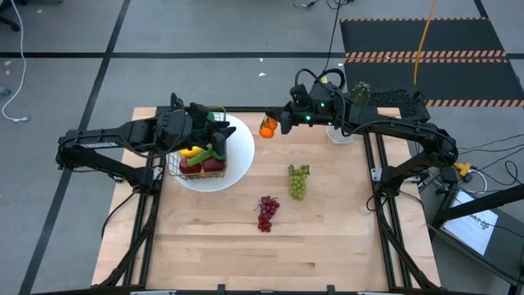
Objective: Build produce basket
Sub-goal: Put the orange tangerine into the wire basket
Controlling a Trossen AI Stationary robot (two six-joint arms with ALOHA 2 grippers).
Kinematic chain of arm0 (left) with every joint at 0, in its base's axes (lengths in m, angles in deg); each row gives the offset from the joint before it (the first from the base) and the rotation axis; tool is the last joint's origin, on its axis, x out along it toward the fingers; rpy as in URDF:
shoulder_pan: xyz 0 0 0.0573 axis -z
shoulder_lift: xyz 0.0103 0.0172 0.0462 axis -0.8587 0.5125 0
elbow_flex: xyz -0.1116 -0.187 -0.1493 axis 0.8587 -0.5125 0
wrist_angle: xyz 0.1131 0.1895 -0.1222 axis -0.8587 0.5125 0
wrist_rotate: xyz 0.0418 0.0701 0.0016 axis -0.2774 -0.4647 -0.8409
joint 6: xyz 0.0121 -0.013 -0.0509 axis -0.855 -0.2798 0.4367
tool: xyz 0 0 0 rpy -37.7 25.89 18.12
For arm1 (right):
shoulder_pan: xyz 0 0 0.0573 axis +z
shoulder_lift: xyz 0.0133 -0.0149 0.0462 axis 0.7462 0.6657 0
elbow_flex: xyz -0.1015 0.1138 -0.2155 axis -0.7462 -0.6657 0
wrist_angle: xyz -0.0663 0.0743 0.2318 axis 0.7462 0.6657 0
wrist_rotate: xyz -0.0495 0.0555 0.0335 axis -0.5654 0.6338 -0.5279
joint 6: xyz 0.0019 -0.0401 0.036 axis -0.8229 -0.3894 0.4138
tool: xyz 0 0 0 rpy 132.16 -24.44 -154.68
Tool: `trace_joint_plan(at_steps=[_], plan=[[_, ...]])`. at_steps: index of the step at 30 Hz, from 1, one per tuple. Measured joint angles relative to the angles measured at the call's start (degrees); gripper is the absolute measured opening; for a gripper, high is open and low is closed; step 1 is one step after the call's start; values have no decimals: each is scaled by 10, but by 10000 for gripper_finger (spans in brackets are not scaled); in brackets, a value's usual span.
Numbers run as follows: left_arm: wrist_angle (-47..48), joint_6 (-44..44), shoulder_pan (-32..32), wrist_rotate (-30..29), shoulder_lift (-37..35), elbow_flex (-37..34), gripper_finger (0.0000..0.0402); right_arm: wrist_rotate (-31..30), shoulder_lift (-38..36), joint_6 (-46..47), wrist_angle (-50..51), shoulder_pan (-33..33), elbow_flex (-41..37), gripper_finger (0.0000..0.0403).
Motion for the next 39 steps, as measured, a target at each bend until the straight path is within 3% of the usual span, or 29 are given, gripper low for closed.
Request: trace_joint_plan(at_steps=[8,13,20,27,33,39], plan=[[-1,-38,0,35,1,0,180,-24,0,136,34,13,0,4],[-17,-43,0,45,1,0,237,-91,0,192,34,45,0,4],[-48,-98,-10,79,24,1,300,-165,0,188,30,94,0,4],[-116,-116,-32,166,69,-1,277,-207,0,158,12,125,0,4],[-186,-109,-43,181,106,2,246,-208,0,141,10,128,0,4],[-183,-84,-57,180,135,-2,229,-207,0,102,8,128,0,4]])
